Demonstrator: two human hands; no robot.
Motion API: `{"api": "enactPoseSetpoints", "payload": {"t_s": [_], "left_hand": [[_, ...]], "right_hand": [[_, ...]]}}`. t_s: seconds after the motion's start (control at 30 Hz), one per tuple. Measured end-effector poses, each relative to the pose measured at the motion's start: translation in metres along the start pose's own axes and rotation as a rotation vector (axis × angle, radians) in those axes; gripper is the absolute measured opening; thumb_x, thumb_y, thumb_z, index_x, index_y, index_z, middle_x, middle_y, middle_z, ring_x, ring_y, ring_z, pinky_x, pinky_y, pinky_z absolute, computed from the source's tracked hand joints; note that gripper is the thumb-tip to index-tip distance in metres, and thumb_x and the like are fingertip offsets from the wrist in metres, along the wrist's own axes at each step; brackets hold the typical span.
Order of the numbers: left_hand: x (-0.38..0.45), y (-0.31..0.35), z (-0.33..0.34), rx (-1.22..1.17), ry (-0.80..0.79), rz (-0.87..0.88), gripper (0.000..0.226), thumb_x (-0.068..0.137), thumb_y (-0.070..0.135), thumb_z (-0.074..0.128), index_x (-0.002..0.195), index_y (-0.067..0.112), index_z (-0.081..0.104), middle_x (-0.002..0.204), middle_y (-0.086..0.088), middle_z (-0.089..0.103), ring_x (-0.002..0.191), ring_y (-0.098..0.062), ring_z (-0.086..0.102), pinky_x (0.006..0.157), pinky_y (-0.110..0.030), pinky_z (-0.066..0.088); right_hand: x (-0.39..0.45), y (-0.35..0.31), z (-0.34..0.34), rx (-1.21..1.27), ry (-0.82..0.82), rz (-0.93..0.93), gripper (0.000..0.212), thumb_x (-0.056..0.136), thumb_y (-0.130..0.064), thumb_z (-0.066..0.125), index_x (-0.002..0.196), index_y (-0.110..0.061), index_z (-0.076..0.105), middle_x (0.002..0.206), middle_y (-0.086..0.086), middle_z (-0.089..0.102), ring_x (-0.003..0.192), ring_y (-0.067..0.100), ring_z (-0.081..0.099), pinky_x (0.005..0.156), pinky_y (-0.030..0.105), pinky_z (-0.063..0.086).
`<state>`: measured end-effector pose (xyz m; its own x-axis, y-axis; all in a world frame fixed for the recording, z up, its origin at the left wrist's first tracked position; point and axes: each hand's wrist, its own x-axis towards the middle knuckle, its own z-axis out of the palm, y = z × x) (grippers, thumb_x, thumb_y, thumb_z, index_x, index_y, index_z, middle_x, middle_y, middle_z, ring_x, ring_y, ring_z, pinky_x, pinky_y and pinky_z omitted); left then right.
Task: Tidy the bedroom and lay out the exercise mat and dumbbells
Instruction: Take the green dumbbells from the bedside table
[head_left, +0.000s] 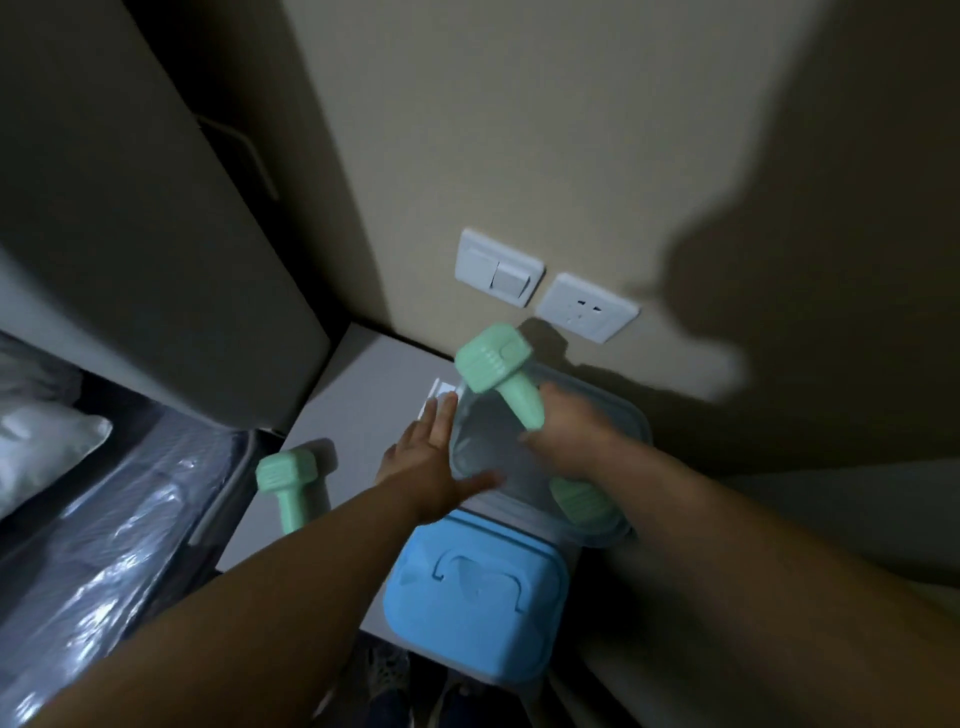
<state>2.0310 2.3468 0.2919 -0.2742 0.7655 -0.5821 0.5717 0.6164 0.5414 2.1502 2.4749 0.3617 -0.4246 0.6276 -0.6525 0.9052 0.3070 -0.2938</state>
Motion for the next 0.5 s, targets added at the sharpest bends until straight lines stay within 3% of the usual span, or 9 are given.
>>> {"api": "enactPoseSetpoints", "payload": {"t_s": [0.07, 0.1, 0.17, 0.2, 0.27, 0.4, 0.47, 0.5], "left_hand": [[-0.007, 0.016, -0.016, -0.248, 0.066, 0.015, 0.090, 0.080, 0.069, 0.047, 0.150, 0.033, 0.003, 0.160, 0.004, -0.001, 0.146, -0.016, 0.009, 0.114, -0.029, 0.012], [-0.010, 0.023, -0.024, -0.362, 0.113, 0.048, 0.077, 0.085, 0.063, 0.044, 0.149, 0.027, 0.019, 0.158, -0.001, 0.014, 0.144, -0.016, 0.017, 0.112, -0.024, 0.014], [-0.023, 0.032, -0.040, -0.498, 0.178, 0.071, 0.052, 0.090, 0.055, 0.043, 0.128, 0.020, 0.050, 0.136, -0.008, 0.049, 0.128, -0.022, 0.043, 0.107, -0.026, 0.029], [-0.034, 0.029, -0.049, -0.585, 0.183, 0.025, 0.045, 0.090, 0.055, 0.046, 0.115, 0.019, 0.056, 0.122, -0.009, 0.058, 0.114, -0.023, 0.054, 0.099, -0.030, 0.039], [-0.045, 0.022, -0.058, -0.814, 0.176, -0.107, 0.047, 0.088, 0.054, 0.053, 0.109, 0.013, 0.059, 0.109, -0.012, 0.065, 0.091, -0.019, 0.062, 0.086, -0.032, 0.048], [-0.058, -0.017, -0.064, -0.971, 0.186, -0.294, 0.053, 0.090, 0.053, 0.051, 0.117, 0.008, 0.053, 0.111, -0.018, 0.064, 0.095, -0.030, 0.065, 0.085, -0.045, 0.055], [-0.058, -0.042, -0.061, -0.914, 0.206, -0.360, 0.052, 0.092, 0.054, 0.046, 0.113, 0.007, 0.053, 0.110, -0.019, 0.063, 0.099, -0.036, 0.063, 0.084, -0.048, 0.055], [-0.056, -0.054, -0.057, -0.899, 0.218, -0.395, 0.051, 0.093, 0.053, 0.045, 0.112, 0.007, 0.053, 0.111, -0.019, 0.062, 0.099, -0.037, 0.063, 0.081, -0.046, 0.055]], "right_hand": [[-0.014, -0.019, -0.010, 0.027, 0.049, -0.035, 0.043, 0.086, -0.027, 0.064, 0.124, -0.012, 0.050, 0.125, 0.012, 0.057, 0.113, 0.030, 0.056, 0.084, 0.032, 0.043], [-0.019, -0.029, -0.011, 0.029, 0.054, -0.063, 0.041, 0.085, -0.029, 0.065, 0.121, -0.013, 0.053, 0.121, 0.010, 0.059, 0.109, 0.029, 0.058, 0.080, 0.030, 0.043], [-0.033, -0.052, -0.005, 0.047, 0.043, -0.123, 0.035, 0.085, -0.029, 0.064, 0.115, -0.014, 0.056, 0.115, 0.009, 0.063, 0.105, 0.029, 0.060, 0.076, 0.028, 0.042], [-0.039, -0.067, 0.002, 0.072, 0.037, -0.153, 0.032, 0.086, -0.028, 0.062, 0.115, -0.014, 0.057, 0.112, 0.010, 0.064, 0.103, 0.029, 0.061, 0.075, 0.027, 0.043], [-0.047, -0.087, 0.018, 0.104, 0.037, -0.191, 0.031, 0.088, -0.024, 0.059, 0.116, -0.012, 0.053, 0.111, 0.010, 0.063, 0.101, 0.029, 0.061, 0.073, 0.027, 0.041], [-0.049, -0.104, 0.056, 0.113, 0.014, -0.283, 0.028, 0.089, -0.022, 0.055, 0.114, -0.011, 0.049, 0.112, 0.011, 0.059, 0.102, 0.030, 0.058, 0.075, 0.031, 0.042], [-0.042, -0.102, 0.075, 0.068, 0.031, -0.330, 0.037, 0.091, -0.025, 0.053, 0.125, -0.010, 0.047, 0.126, 0.012, 0.051, 0.117, 0.029, 0.049, 0.093, 0.034, 0.041], [-0.037, -0.096, 0.082, 0.010, 0.042, -0.340, 0.046, 0.093, -0.027, 0.052, 0.133, -0.009, 0.041, 0.137, 0.014, 0.041, 0.128, 0.029, 0.039, 0.103, 0.033, 0.033]]}}
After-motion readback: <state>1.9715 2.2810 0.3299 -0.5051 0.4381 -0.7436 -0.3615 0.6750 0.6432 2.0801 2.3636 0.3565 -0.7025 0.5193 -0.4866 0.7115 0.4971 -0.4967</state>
